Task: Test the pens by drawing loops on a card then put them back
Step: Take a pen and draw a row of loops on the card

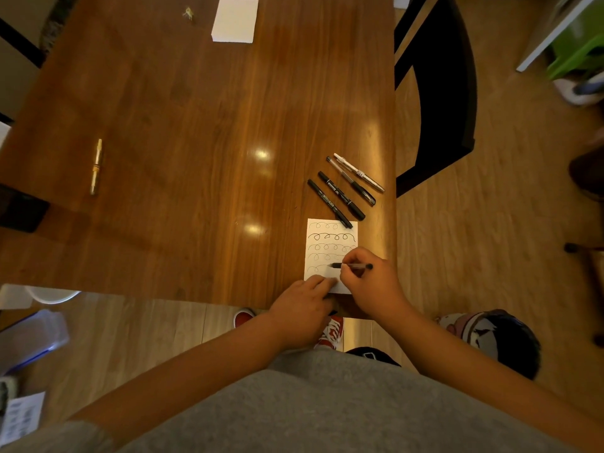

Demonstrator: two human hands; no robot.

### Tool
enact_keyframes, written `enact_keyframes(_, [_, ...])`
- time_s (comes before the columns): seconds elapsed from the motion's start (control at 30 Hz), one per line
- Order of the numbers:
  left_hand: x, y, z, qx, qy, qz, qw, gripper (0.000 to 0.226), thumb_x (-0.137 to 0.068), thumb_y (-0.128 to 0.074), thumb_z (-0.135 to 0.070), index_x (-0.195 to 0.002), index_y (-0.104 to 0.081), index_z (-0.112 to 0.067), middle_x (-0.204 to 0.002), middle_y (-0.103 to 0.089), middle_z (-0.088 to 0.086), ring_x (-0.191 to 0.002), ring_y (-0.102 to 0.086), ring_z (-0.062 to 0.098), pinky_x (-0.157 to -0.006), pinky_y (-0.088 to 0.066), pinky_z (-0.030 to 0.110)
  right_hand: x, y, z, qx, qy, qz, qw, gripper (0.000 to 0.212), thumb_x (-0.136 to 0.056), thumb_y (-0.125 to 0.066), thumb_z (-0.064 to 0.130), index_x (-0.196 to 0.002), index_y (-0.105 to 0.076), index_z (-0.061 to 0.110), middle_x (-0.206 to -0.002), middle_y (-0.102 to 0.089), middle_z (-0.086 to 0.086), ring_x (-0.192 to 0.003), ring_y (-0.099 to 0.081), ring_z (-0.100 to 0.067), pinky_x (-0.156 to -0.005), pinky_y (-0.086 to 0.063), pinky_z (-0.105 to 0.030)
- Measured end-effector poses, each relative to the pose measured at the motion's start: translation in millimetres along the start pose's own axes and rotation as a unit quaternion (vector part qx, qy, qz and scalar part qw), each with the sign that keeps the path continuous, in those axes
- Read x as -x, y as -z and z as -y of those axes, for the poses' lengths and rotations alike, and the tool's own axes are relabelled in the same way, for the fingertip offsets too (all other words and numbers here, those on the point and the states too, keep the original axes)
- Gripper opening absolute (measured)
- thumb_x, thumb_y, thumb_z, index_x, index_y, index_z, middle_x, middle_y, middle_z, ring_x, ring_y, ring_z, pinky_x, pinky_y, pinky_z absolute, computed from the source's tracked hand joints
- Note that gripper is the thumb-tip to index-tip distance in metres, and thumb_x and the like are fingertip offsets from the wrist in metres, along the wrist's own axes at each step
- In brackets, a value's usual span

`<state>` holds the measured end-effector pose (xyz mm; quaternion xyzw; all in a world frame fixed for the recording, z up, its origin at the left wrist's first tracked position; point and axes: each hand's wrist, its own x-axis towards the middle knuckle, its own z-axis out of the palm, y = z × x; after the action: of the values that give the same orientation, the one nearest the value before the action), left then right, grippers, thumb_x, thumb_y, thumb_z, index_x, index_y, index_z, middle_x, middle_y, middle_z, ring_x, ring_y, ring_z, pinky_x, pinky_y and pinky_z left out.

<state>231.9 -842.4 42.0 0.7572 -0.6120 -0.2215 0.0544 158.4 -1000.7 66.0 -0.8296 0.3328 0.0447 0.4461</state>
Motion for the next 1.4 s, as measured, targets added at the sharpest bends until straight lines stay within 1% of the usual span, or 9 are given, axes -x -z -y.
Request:
enact_keyframes(0.17, [-5,3,-2,-0.022,-0.023,0.014,0.999,0.036,-0.099,-0.041,-0.039,-0.122,-0.061,-0.020,-0.155,-0.029,0.004,-0.136,-0.030,0.028,-0.099,-0.036,0.044,4,6,-5,0.002,-0.006,0.001,1.000,0.014,-0.091,-0.062,0.023,-0.088,-0.055,0.035,-0.078,-0.058,0.017,-0.072,-0.060,-0.006,-0.055,-0.041,-0.013])
enact_keyframes(0.43, [-10,-3,-5,0.004,-0.030,0.002,1.000,0.034,-0.098,-0.047,-0.034,-0.124,-0.061,-0.019,-0.154,-0.032,0.007,-0.141,-0.026,0.027,-0.111,-0.029,0.044,7,4,-3,0.000,0.008,0.009,1.000,0.014,-0.091,-0.062,0.026,-0.086,-0.055,0.038,-0.078,-0.060,0.018,-0.072,-0.061,-0.004,-0.057,-0.046,-0.014])
enact_keyframes(0.53, [-11,-3,-3,0.010,-0.029,0.003,1.000,0.032,-0.097,-0.048,-0.034,-0.121,-0.063,-0.018,-0.154,-0.032,0.008,-0.140,-0.027,0.028,-0.109,-0.032,0.044,4,5,-3,0.001,-0.001,0.007,1.000,0.012,-0.091,-0.062,0.026,-0.089,-0.055,0.036,-0.079,-0.058,0.019,-0.073,-0.060,-0.004,-0.057,-0.044,-0.014])
enact_keyframes(0.73, [-10,0,-2,0.001,-0.026,0.012,1.000,0.035,-0.099,-0.043,-0.037,-0.121,-0.062,-0.019,-0.158,-0.027,0.006,-0.140,-0.027,0.028,-0.103,-0.036,0.043,3,9,-8,-0.003,-0.007,-0.011,1.000,0.010,-0.091,-0.062,0.024,-0.091,-0.057,0.033,-0.081,-0.061,0.014,-0.074,-0.060,-0.004,-0.057,-0.043,-0.013])
enact_keyframes(0.8, [-11,0,-3,-0.009,-0.027,0.016,0.999,0.035,-0.100,-0.042,-0.037,-0.123,-0.061,-0.019,-0.158,-0.025,0.005,-0.140,-0.026,0.029,-0.103,-0.036,0.044,4,11,-10,-0.008,-0.013,-0.016,1.000,0.009,-0.091,-0.061,0.024,-0.092,-0.057,0.032,-0.084,-0.062,0.010,-0.076,-0.061,-0.007,-0.059,-0.046,-0.016])
enact_keyframes(1.0, [-13,2,-6,-0.025,-0.022,0.035,0.999,0.037,-0.101,-0.041,-0.035,-0.128,-0.057,-0.017,-0.160,-0.022,0.007,-0.142,-0.021,0.030,-0.111,-0.026,0.046,11,16,-12,-0.019,-0.021,-0.020,0.999,0.022,-0.090,-0.062,0.021,-0.080,-0.053,0.039,-0.079,-0.061,0.016,-0.073,-0.061,-0.005,-0.057,-0.048,-0.015])
enact_keyframes(1.1, [-14,4,-7,-0.009,-0.016,0.039,0.999,0.037,-0.101,-0.040,-0.035,-0.128,-0.058,-0.016,-0.159,-0.022,0.007,-0.145,-0.017,0.030,-0.115,-0.020,0.046,14,17,-13,-0.025,-0.012,-0.019,0.999,0.021,-0.089,-0.063,0.022,-0.081,-0.054,0.040,-0.079,-0.061,0.016,-0.073,-0.062,-0.005,-0.058,-0.050,-0.016])
enact_keyframes(1.23, [-15,5,-7,-0.003,-0.019,0.033,0.999,0.037,-0.101,-0.041,-0.034,-0.129,-0.057,-0.016,-0.158,-0.024,0.007,-0.144,-0.018,0.027,-0.115,-0.024,0.044,16,15,-12,-0.020,-0.002,-0.009,1.000,0.019,-0.090,-0.063,0.026,-0.083,-0.054,0.041,-0.079,-0.061,0.017,-0.072,-0.062,-0.004,-0.056,-0.047,-0.012])
enact_keyframes(1.4, [-15,6,-7,-0.011,-0.020,0.041,0.999,0.038,-0.102,-0.037,-0.036,-0.129,-0.056,-0.017,-0.160,-0.021,0.006,-0.144,-0.020,0.028,-0.110,-0.028,0.044,13,13,-11,-0.025,-0.007,-0.029,0.999,0.021,-0.090,-0.063,0.025,-0.081,-0.054,0.042,-0.077,-0.062,0.018,-0.072,-0.061,0.005,-0.051,-0.042,-0.008])
